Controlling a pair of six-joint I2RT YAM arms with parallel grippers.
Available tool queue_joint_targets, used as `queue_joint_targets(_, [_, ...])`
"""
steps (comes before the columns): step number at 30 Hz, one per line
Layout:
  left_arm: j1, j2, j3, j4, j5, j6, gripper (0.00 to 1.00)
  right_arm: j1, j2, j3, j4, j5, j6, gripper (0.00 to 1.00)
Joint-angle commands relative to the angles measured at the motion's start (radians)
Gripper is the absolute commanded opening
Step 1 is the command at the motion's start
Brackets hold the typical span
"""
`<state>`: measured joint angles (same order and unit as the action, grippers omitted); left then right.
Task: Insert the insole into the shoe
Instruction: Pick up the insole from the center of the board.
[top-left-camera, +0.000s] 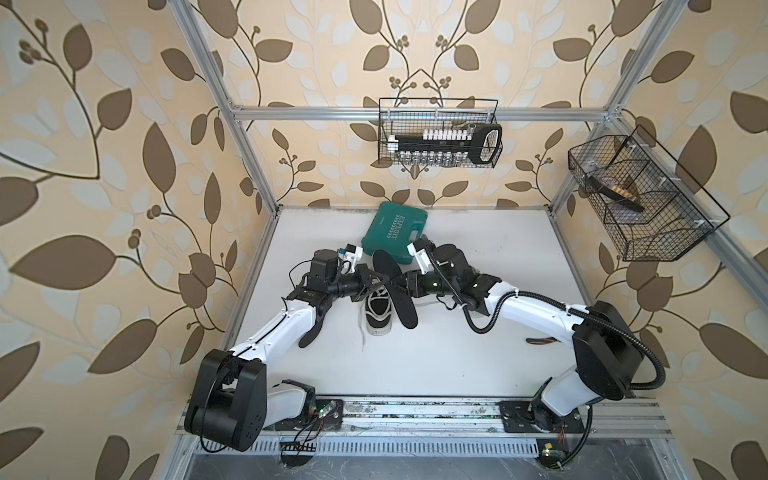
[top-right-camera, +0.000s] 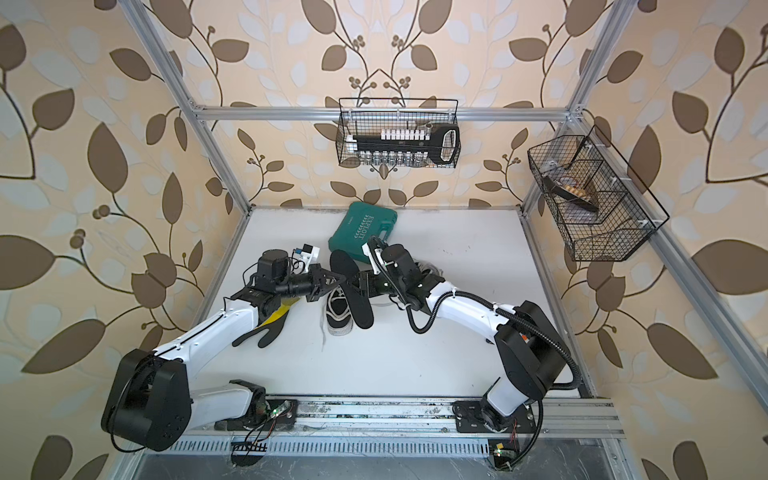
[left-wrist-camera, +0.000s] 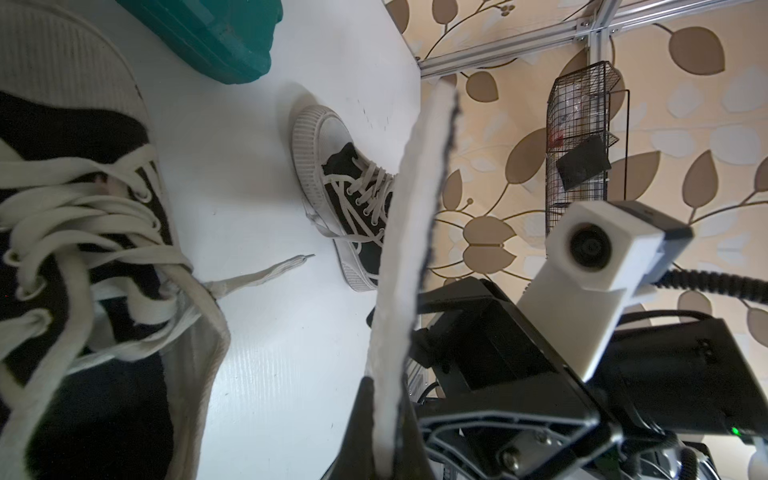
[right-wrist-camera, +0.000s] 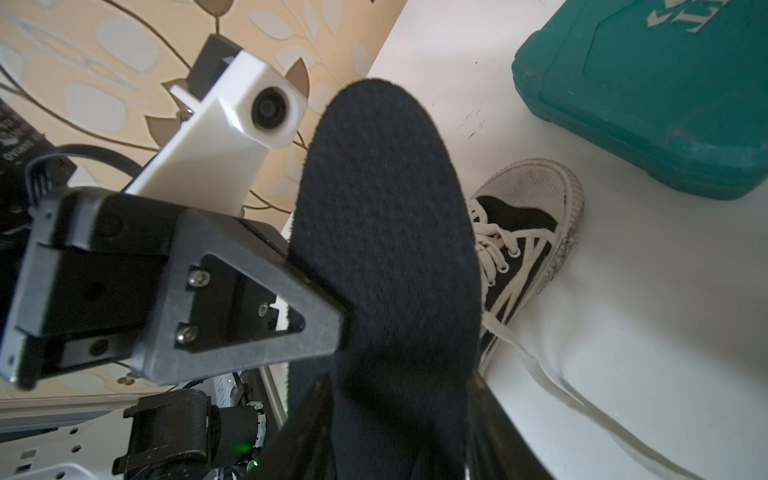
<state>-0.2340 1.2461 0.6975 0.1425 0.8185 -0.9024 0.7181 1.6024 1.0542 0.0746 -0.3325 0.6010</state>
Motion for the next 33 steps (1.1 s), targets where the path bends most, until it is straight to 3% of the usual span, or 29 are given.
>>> queue_joint_targets(1, [-0.001,-0.016,-0.001,0.079,0.046,-0.025,0.0,0.005,0.008,-0.009,0.044,-0.085,0.01,0.41])
queue_joint_targets(5, [0.001,-0.017,-0.002,0.083,0.056,-0.02,0.0,-0.009,0.005,-0.014,0.035,-0.081,0.007,0.46])
queue_joint_targets(9, [0.004,-0.022,-0.002,0.072,0.054,-0.015,0.0,-0.008,0.001,-0.018,0.03,-0.111,0.001,0.61])
queue_joint_targets(13, [0.009,-0.024,-0.007,0.08,0.053,-0.023,0.0,-0.008,0.001,-0.029,0.035,-0.137,0.008,0.64])
queue_joint_targets(16, [0.009,-0.019,-0.009,0.076,0.05,-0.021,0.04,-0.008,-0.003,-0.048,0.079,-0.166,0.033,0.43])
queue_joint_targets(19, [0.01,-0.019,-0.015,0.073,0.045,-0.018,0.35,-0.008,-0.001,-0.043,0.089,-0.187,0.056,0.2])
queue_joint_targets(22, [0.014,-0.027,-0.02,0.074,0.045,-0.018,0.47,-0.008,0.004,-0.02,0.063,-0.212,0.06,0.04])
queue_joint_targets(25, [0.024,-0.033,-0.018,0.073,0.045,-0.014,0.52,-0.008,0.005,-0.01,0.047,-0.242,0.064,0.0])
queue_joint_targets(33, [0.058,-0.003,-0.01,0.167,0.072,-0.007,0.51,-0.032,0.005,-0.004,0.003,-0.298,0.057,0.0])
